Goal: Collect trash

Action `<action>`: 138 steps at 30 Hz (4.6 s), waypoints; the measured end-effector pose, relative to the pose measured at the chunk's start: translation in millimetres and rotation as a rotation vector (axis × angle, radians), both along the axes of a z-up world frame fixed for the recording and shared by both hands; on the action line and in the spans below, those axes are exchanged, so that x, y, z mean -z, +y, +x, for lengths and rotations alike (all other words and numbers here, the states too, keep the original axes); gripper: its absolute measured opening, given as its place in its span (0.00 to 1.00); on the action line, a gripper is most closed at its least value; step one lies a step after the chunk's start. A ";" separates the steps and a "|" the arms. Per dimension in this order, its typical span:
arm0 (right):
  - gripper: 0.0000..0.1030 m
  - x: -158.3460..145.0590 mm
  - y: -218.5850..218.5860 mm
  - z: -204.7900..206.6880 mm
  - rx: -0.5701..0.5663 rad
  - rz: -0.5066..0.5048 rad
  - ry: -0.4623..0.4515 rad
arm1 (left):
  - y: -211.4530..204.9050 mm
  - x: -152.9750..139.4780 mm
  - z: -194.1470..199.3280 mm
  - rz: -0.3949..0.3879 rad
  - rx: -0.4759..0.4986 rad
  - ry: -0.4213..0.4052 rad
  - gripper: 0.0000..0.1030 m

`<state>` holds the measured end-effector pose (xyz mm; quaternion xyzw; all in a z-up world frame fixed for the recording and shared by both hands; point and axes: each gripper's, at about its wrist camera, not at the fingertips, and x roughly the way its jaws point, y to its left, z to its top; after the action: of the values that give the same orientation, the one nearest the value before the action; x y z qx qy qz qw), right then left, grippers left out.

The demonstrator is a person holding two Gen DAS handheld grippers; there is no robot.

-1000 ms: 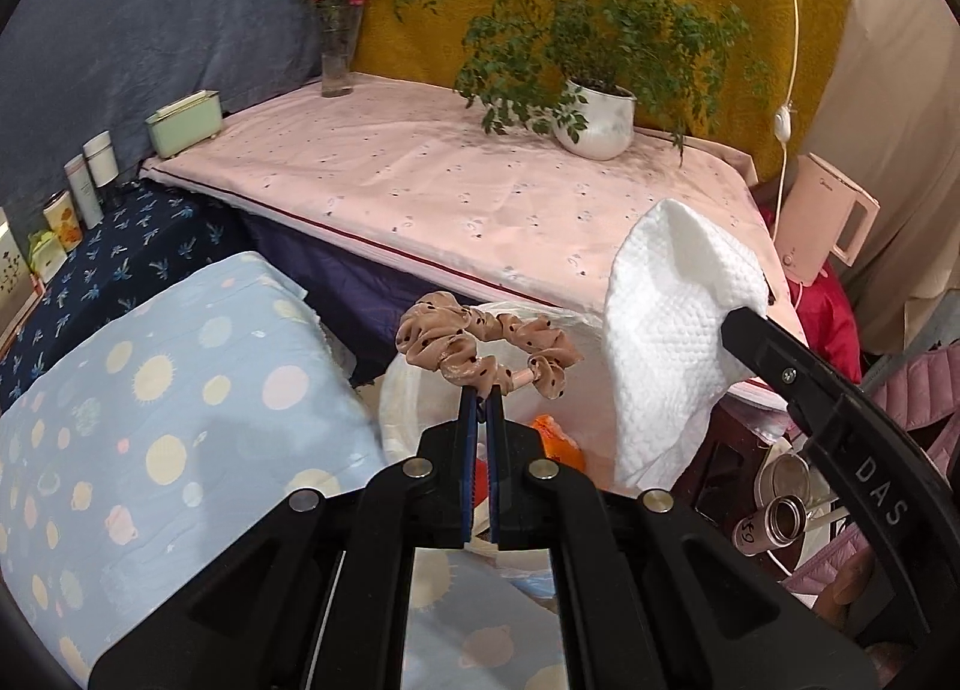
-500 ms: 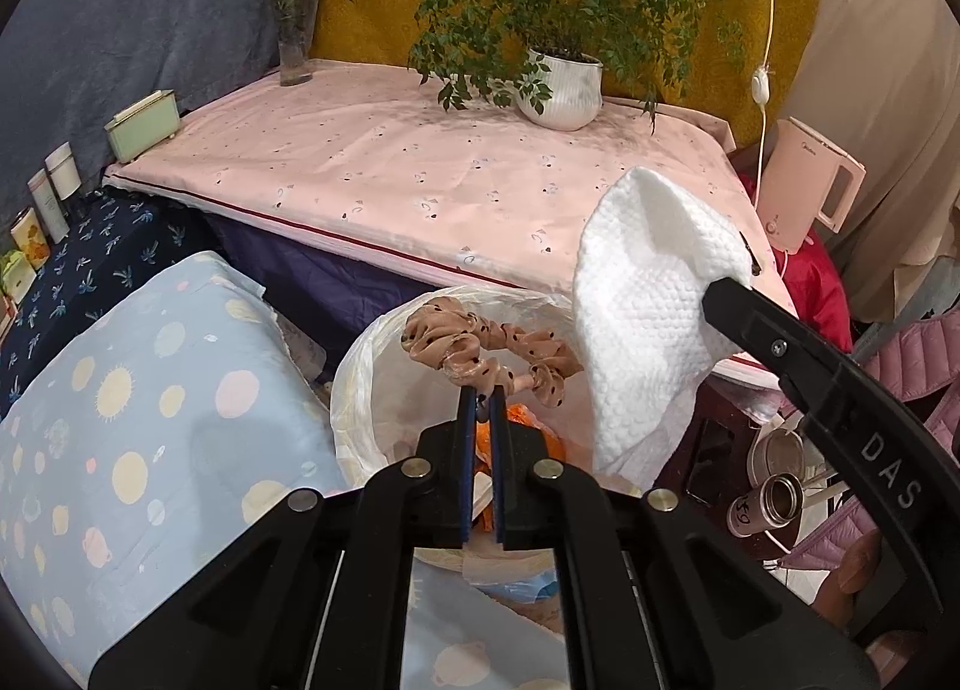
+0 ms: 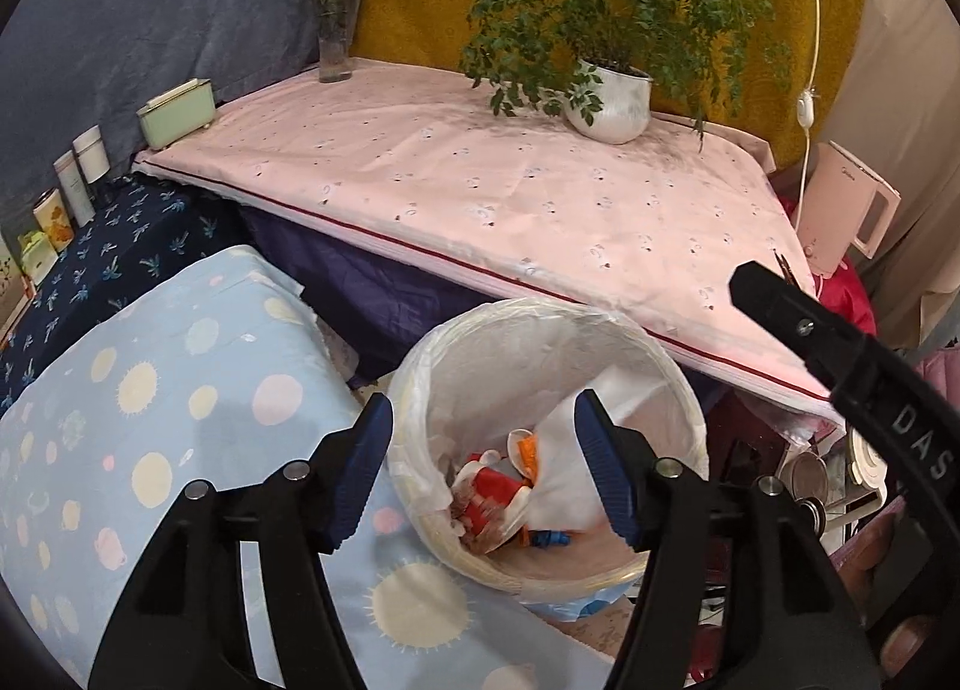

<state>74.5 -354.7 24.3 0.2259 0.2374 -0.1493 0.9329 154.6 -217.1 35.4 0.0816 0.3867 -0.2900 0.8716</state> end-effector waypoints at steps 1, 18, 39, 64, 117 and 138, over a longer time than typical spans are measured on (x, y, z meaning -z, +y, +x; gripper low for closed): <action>0.40 -0.9 0.3 0.6 -0.004 -0.003 0.003 | 2.8 0.0 0.3 -0.004 -0.006 0.003 0.58; 0.56 -22.6 46.3 -19.7 -0.061 -0.131 0.044 | 49.8 -14.2 -17.1 -0.040 -0.074 -0.013 0.59; 0.73 -7.0 88.5 -37.2 -0.092 -0.196 0.095 | 103.4 -2.3 -37.8 -0.059 -0.165 0.007 0.65; 0.93 26.5 112.9 -69.3 -0.132 -0.303 0.218 | 147.9 19.9 -80.1 -0.005 -0.327 -0.032 0.92; 0.93 44.4 74.1 -64.9 -0.093 -0.352 0.265 | 82.1 37.1 -69.3 0.100 -0.262 -0.056 0.93; 0.93 72.0 41.8 -55.3 -0.071 -0.297 0.298 | 52.1 58.4 -52.0 0.130 -0.272 -0.008 0.93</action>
<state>19.2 -312.9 -47.6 0.0528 0.3558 -0.1815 0.9152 102.6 -165.0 -23.0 0.0859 0.4086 -0.1433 0.8973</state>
